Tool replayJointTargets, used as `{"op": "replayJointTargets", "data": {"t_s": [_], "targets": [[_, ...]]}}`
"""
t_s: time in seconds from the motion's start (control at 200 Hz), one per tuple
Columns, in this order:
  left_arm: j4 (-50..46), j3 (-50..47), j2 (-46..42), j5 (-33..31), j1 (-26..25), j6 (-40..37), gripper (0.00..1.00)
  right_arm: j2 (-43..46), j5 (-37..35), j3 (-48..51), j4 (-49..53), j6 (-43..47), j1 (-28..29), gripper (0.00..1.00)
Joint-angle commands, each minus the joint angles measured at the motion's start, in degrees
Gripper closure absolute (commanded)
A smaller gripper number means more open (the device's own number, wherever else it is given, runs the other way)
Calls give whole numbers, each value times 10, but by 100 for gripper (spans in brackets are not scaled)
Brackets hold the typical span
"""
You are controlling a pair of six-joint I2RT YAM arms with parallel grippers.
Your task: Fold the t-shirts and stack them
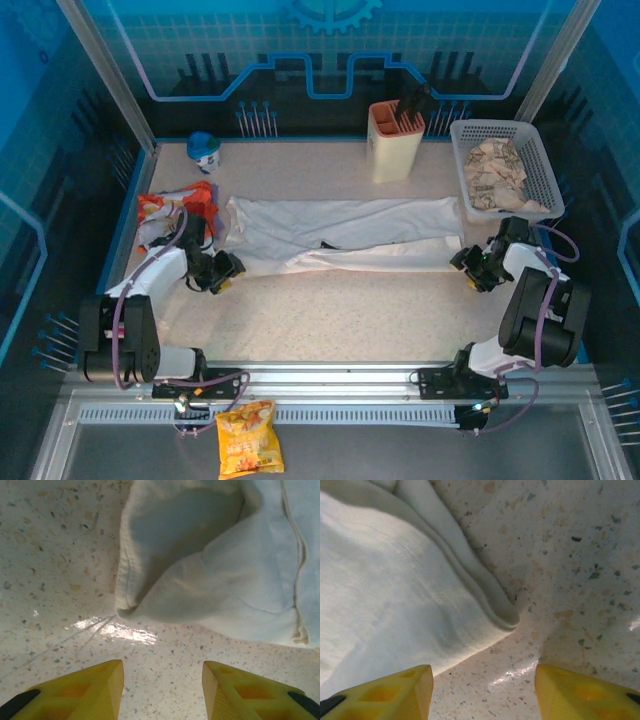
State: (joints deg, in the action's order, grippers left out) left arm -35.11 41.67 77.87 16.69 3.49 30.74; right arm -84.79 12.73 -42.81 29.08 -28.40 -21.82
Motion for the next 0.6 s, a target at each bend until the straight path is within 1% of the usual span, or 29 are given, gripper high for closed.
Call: {"op": "replayJointTargets", "data": {"t_s": [0.0,0.105,0.24,0.27,0.29,0.33,0.35,0.37,0.47,0.515,0.595], "targets": [[38,-15,10,-14,4,10,55,-14,15,4,-20,-4,-8,51],[52,-26,12,-13,4,16,57,-25,11,-3,-29,-9,-8,53],[56,-35,10,-15,4,15,58,-43,8,-14,-37,-12,-8,56],[53,-35,11,-14,4,14,57,-48,9,-17,-37,-13,-8,59],[51,-35,10,-15,4,13,57,-50,9,-17,-39,-13,-8,64],[48,-36,10,-16,4,13,57,-54,11,-20,-40,-14,-9,69],[47,-37,9,-18,4,13,57,-55,11,-21,-41,-14,-9,74],[47,-39,8,-21,4,13,57,-55,12,-21,-41,-14,-9,77],[62,-46,6,-37,4,14,55,-58,10,-25,-41,-16,-10,83],[75,-47,6,-37,4,17,54,-57,9,-26,-40,-14,-11,89],[97,-49,12,-39,4,25,54,-56,10,-24,-41,-15,-14,91]]}}
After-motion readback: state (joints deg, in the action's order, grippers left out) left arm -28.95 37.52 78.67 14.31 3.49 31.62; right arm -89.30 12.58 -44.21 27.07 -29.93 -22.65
